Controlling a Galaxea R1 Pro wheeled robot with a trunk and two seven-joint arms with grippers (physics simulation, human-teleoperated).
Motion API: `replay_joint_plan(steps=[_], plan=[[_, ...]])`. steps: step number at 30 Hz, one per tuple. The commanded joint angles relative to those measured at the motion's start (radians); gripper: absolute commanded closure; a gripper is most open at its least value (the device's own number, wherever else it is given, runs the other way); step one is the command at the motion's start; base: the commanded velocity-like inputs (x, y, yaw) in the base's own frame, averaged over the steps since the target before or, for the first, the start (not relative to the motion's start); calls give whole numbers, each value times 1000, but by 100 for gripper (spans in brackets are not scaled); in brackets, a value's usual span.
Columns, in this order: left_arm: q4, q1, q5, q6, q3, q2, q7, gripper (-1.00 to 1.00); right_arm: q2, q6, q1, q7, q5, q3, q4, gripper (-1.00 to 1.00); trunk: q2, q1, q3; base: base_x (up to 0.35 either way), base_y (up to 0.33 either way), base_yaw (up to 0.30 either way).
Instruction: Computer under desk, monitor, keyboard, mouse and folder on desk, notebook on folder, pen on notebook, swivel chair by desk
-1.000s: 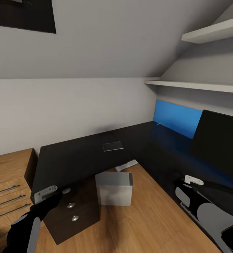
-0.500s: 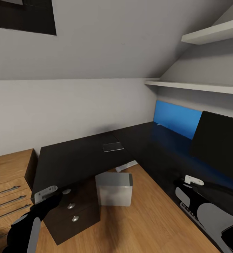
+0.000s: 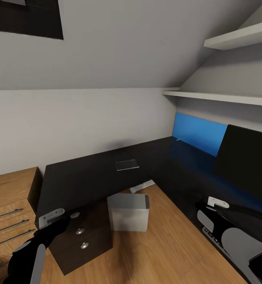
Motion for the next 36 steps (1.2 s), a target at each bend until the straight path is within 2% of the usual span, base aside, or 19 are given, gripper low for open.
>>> replay_joint_plan(steps=[1, 13, 19, 22, 24, 26, 28, 29, 31, 32, 33, 34, 35, 36], plan=[[-1, -1, 9, 5, 1, -1, 3, -100, -1, 2, -1, -6, -8, 8, -2, -100, -1, 0, -1, 0, 0, 0], [-1, -1, 9, 5, 1, -1, 3, -100, -1, 2, -1, -5, -8, 8, -2, -100, -1, 0, -1, 0, 0, 0], [0, -1, 8, 5, 1, -1, 3, -100, 4, -4, -1, -3, -7, 13, -43, -100, -1, 0, -1, 0, 0, 0], [4, -1, 7, 4, 1, -1, 3, -100, 4, 4, 2, -6, -9, 15, -174, -100, -1, 0, -1, 0, 0, 0], [14, -1, 5, 1, -1, 0, 3, -100, 3, 35, 10, -11, -8, 15, -305, -100, -1, 0, -1, 0, 0, 0], [19, -1, 4, 0, -2, 0, 3, -100, 3, 78, 32, -31, -9, 15, -414, -100, -1, 0, -1, 0, 0, 0], [21, -1, 4, 0, -3, 1, 3, -100, 6, 126, 89, -86, -5, 19, -542, -100, -1, 0, -1, 0, 0, 0], [22, -1, 4, 0, -3, 1, 3, -100, 15, 144, 128, -135, -4, 30, -609, -100, -1, 0, -1, 0, 0, 46], [24, -1, 4, -1, -3, 1, 4, -100, 47, 155, 154, -178, -3, 70, -650, -100, -1, 0, -1, 0, 0, 137], [25, -1, 4, -1, -3, 1, 4, -100, 67, 158, 160, -189, -2, 97, -657, -100, -1, 0, -1, 0, 0, 203], [27, -1, 4, -2, -2, 3, 4, -100, 96, 159, 165, -199, 2, 147, -655, -100, -1, 0, -1, 0, 0, 235], [29, -1, 4, -2, -2, 4, 4, -100, 114, 159, 167, -202, 8, 184, -646, -100, -1, 0, -2, 0, 0, 246], [30, -1, 3, -1, -1, 4, 4, -100, 123, 159, 168, -204, 11, 202, -640, -100, -1, 0, -2, 0, 0, 251], [31, -1, 3, -1, 0, 6, 5, -100, 143, 159, 169, -206, 16, 233, -627, -100, -1, 0, -2, 0, 0, 257]])
